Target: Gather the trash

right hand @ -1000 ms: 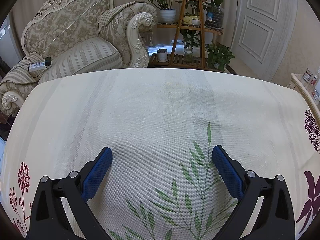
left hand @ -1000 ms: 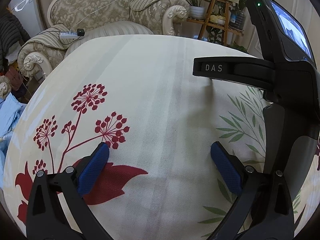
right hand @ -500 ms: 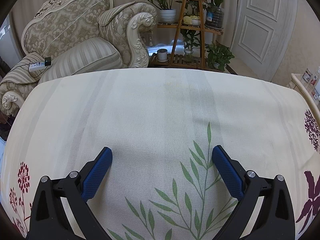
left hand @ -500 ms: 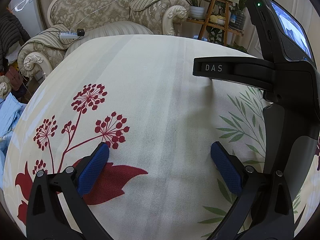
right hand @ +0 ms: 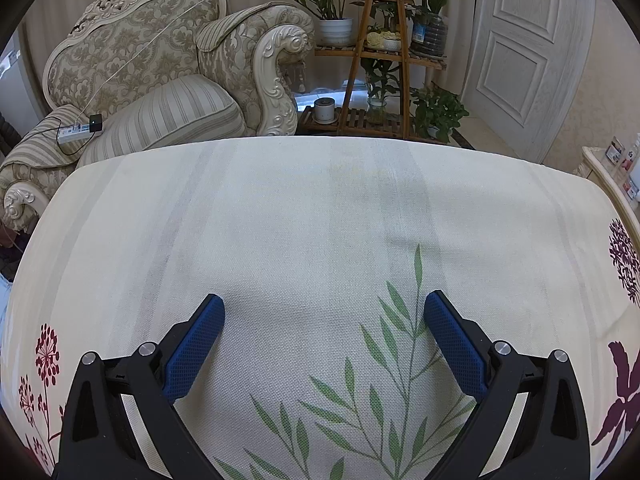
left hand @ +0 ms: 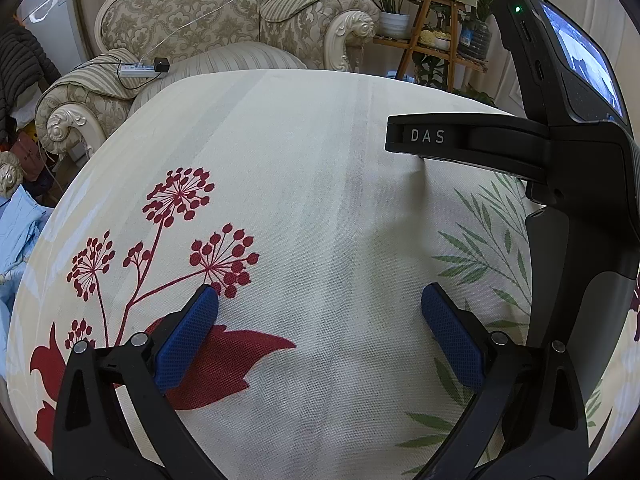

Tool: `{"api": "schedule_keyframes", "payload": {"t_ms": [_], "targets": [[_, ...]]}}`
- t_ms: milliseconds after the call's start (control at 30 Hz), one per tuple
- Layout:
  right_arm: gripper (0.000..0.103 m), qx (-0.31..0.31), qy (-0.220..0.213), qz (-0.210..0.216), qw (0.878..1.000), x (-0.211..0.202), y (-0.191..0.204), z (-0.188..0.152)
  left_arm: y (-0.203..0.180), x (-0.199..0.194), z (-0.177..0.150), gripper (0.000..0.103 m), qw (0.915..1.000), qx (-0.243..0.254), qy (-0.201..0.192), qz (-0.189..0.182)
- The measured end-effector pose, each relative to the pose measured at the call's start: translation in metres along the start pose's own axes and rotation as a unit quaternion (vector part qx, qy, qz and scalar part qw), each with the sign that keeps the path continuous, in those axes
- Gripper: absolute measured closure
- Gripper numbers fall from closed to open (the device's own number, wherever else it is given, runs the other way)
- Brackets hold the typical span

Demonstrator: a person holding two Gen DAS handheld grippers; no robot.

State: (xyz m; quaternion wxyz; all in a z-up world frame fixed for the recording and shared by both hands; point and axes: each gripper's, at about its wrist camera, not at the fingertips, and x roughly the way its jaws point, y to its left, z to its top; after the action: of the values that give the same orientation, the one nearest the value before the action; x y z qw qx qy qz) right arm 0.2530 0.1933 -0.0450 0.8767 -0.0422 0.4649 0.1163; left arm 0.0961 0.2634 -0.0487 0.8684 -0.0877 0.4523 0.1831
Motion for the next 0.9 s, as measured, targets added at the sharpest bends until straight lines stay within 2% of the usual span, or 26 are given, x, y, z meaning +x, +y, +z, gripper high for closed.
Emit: {"api": "schedule_keyframes", "payload": {"t_ms": [900], "targets": [[0.005, 0.0, 0.0, 0.0, 1.0, -0.0002, -0.0005, -0.0008, -0.0002, -0.0001, 0.0001, 0.004, 1.0, 0.0, 0.0, 0.0]]}}
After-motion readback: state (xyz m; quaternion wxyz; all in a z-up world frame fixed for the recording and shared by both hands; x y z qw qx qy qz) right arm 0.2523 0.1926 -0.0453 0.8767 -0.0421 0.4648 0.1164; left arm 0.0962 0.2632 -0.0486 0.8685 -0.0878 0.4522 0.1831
